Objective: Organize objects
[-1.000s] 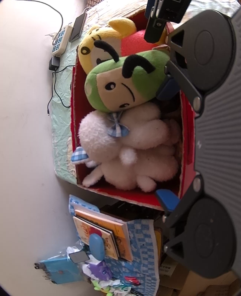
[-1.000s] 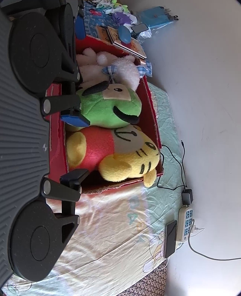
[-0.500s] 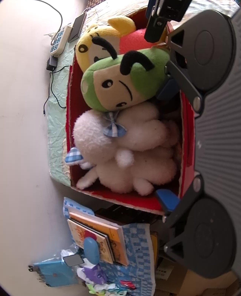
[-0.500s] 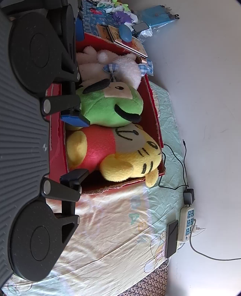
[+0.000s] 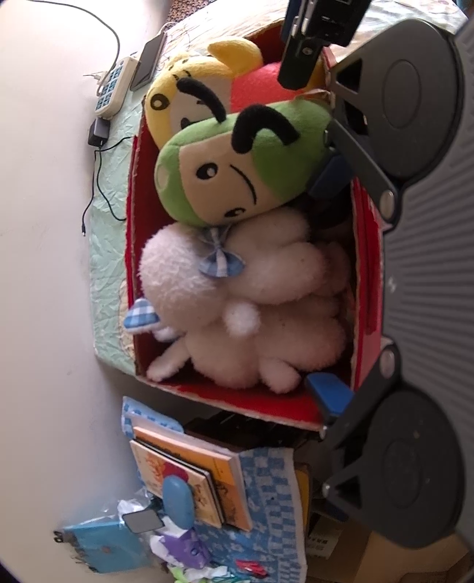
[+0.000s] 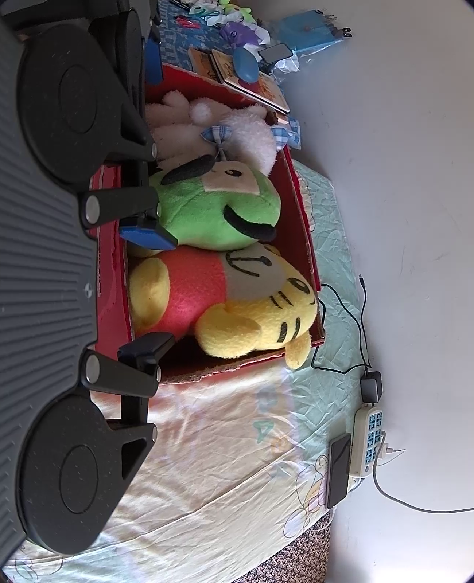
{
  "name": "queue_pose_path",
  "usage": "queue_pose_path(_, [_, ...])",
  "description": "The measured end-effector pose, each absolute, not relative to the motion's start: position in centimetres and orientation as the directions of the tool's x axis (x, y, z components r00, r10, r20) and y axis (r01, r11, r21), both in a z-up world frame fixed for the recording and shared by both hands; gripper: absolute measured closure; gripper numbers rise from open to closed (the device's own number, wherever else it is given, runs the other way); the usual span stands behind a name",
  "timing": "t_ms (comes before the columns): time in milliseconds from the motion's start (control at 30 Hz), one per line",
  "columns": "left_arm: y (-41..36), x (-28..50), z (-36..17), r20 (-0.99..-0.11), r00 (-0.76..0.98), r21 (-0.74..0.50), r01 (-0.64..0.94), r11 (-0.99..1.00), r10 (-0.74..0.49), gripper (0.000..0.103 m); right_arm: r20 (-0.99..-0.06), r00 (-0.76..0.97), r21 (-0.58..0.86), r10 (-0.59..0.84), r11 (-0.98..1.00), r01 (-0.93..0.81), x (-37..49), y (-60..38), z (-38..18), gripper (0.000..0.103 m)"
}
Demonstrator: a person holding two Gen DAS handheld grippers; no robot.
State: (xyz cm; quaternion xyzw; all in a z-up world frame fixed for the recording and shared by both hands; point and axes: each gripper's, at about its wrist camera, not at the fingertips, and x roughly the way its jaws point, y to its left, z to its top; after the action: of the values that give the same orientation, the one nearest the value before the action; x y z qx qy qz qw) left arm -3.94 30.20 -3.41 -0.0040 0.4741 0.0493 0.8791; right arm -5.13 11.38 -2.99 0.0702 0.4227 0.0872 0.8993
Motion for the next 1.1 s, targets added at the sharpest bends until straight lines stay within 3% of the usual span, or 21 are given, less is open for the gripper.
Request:
queue_pose_path(800, [30.47,-4.02,-3.37,-0.833,0.547,0.034,-0.093,0.995,0.079,0.001,-0.749,0.628,0.194,0.214,0.976,-0.101,-5.25,11.72,-2.91,0.049])
queue_pose_path(1100, [31.12,-4.01,-3.42,-0.838,0.545,-0.029,-0.087,0.996,0.023,0.003,-0.746,0.631,0.195,0.215,0.975,-0.101,-5.45,11.73,-2.75,0.049])
